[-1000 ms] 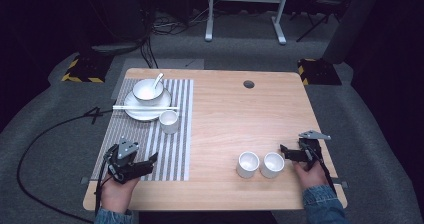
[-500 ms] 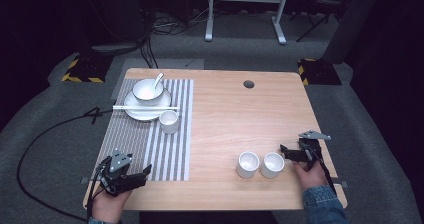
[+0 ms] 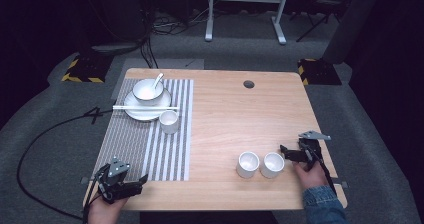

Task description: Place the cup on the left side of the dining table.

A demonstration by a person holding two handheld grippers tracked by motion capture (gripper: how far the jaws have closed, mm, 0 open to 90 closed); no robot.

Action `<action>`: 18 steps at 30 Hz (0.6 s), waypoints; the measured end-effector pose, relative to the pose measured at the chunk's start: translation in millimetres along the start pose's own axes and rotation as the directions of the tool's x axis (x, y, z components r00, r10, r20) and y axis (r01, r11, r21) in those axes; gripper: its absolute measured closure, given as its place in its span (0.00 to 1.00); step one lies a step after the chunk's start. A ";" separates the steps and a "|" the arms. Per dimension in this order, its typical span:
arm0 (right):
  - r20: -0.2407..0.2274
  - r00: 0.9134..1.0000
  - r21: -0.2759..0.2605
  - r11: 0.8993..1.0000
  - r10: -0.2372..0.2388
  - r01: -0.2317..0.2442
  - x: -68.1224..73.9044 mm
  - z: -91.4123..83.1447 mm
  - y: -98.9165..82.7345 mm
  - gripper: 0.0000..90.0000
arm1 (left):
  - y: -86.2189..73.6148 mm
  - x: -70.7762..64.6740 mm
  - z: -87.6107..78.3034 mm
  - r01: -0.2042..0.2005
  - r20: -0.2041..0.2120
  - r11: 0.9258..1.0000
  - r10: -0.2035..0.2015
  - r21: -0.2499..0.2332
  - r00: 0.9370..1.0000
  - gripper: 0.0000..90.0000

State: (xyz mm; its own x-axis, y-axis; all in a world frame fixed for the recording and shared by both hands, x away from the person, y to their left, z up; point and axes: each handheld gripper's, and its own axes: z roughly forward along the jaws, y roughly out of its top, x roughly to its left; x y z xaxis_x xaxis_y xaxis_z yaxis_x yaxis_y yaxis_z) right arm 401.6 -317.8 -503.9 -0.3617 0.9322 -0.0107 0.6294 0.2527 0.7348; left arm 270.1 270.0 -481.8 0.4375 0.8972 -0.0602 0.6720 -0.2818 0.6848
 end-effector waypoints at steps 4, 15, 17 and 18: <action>0.000 1.000 0.000 1.000 0.000 0.000 0.0 0.0 0.0 0.15 | -1.7 -0.7 7.9 -0.008 -0.023 0.999 0.009 0.035 1.000 0.24; -0.003 1.000 0.000 1.000 -0.003 0.003 0.0 -0.1 -0.1 0.15 | -15.2 -3.2 24.9 -0.020 -0.039 0.998 0.018 -0.052 0.999 0.13; -0.003 1.000 0.000 1.000 -0.003 0.003 0.0 -0.1 -0.1 0.15 | -15.3 -3.6 25.1 -0.019 -0.044 0.998 0.017 -0.054 0.999 0.12; -0.003 1.000 0.000 1.000 -0.003 0.003 0.0 -0.1 -0.1 0.15 | -15.4 -3.8 25.2 -0.018 -0.045 0.998 0.016 -0.057 0.999 0.12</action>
State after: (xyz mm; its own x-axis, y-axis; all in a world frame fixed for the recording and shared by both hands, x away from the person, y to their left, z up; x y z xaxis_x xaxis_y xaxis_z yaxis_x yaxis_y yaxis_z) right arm 401.4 -317.8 -503.9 -0.3658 0.9306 -0.0106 0.6281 0.2552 0.7351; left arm 273.1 262.3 -510.4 0.4209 0.9070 -0.0171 0.6290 -0.2782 0.7260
